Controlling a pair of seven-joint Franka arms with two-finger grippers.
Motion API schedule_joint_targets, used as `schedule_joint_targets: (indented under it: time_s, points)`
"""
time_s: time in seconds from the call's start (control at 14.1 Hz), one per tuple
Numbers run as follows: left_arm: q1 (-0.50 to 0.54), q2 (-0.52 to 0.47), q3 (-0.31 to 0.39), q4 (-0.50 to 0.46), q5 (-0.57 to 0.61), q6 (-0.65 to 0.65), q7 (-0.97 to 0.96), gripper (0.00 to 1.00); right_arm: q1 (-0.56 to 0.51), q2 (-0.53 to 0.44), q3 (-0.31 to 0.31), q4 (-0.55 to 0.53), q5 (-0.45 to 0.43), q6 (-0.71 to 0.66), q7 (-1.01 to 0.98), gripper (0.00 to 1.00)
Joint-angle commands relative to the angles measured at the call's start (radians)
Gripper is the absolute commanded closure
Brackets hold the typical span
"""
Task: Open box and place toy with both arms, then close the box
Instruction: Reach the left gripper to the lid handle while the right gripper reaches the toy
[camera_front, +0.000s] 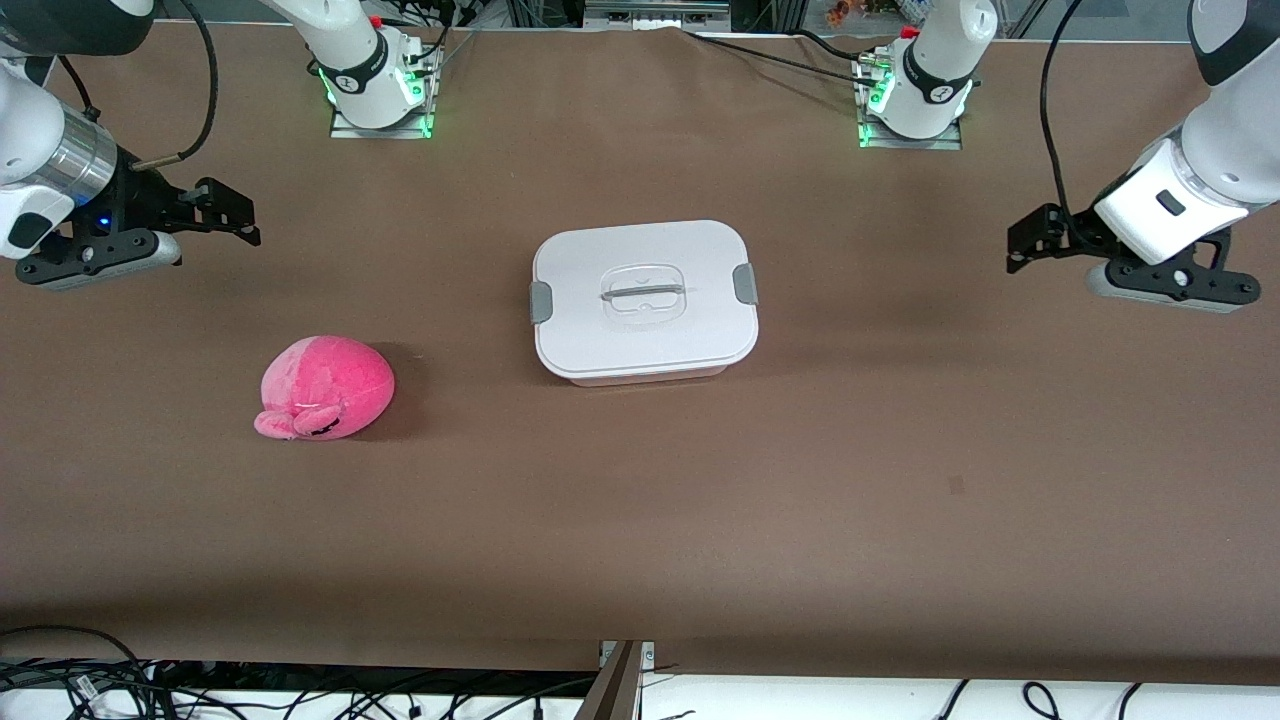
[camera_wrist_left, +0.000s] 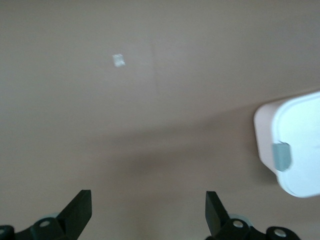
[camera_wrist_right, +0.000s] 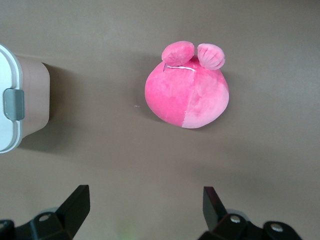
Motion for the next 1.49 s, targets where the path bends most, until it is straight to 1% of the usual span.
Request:
schedule_joint_targets:
  time_s: [0.0,0.14,0.21,0.35,0.42,0.57,0.71,0.85,0.99,1.13,1.27,1.42]
  points:
    - [-0.036,0.024,0.0,0.033,-0.057,-0.114,0.006,0.0,-0.009,0.013,0.003,0.025,-0.012,-0.014,-0.02,0.0]
    - [-0.085,0.026,-0.006,0.032,-0.068,-0.179,0.032,0.0,-0.009,0.015,0.003,0.025,-0.012,-0.013,-0.02,0.0]
    - [-0.114,0.03,-0.006,0.03,-0.068,-0.187,0.094,0.0,-0.009,0.015,0.003,0.025,-0.014,-0.011,-0.02,0.0]
    - [-0.165,0.053,-0.006,0.036,-0.065,-0.173,0.231,0.0,-0.01,0.029,0.003,0.024,-0.02,0.0,-0.02,0.0]
    - [-0.182,0.055,-0.007,0.035,-0.068,-0.158,0.256,0.0,-0.012,0.042,0.002,0.025,-0.02,0.01,-0.022,0.0]
    - [-0.255,0.058,-0.006,0.033,-0.067,-0.115,0.288,0.0,-0.013,0.078,0.0,0.024,-0.02,0.047,-0.042,0.0]
    - [-0.329,0.093,-0.006,0.03,-0.071,-0.076,0.304,0.0,-0.021,0.117,0.0,0.024,-0.017,0.101,-0.082,0.0]
    - [-0.397,0.137,-0.006,0.022,-0.071,0.014,0.375,0.0,-0.033,0.151,0.0,0.024,-0.014,0.139,-0.108,0.0]
    - [-0.44,0.197,-0.015,0.021,-0.074,0.124,0.476,0.0,-0.033,0.202,0.0,0.015,-0.011,0.196,-0.108,0.0]
    - [-0.461,0.258,-0.058,0.019,-0.071,0.259,0.506,0.0,-0.035,0.263,0.002,0.007,-0.003,0.245,-0.108,0.0]
    - [-0.464,0.34,-0.107,0.021,-0.07,0.414,0.572,0.0,-0.035,0.303,0.0,-0.028,-0.002,0.312,-0.112,0.0]
    - [-0.467,0.386,-0.136,0.018,-0.059,0.505,0.586,0.0,-0.035,0.337,0.002,-0.047,-0.002,0.364,-0.123,0.0]
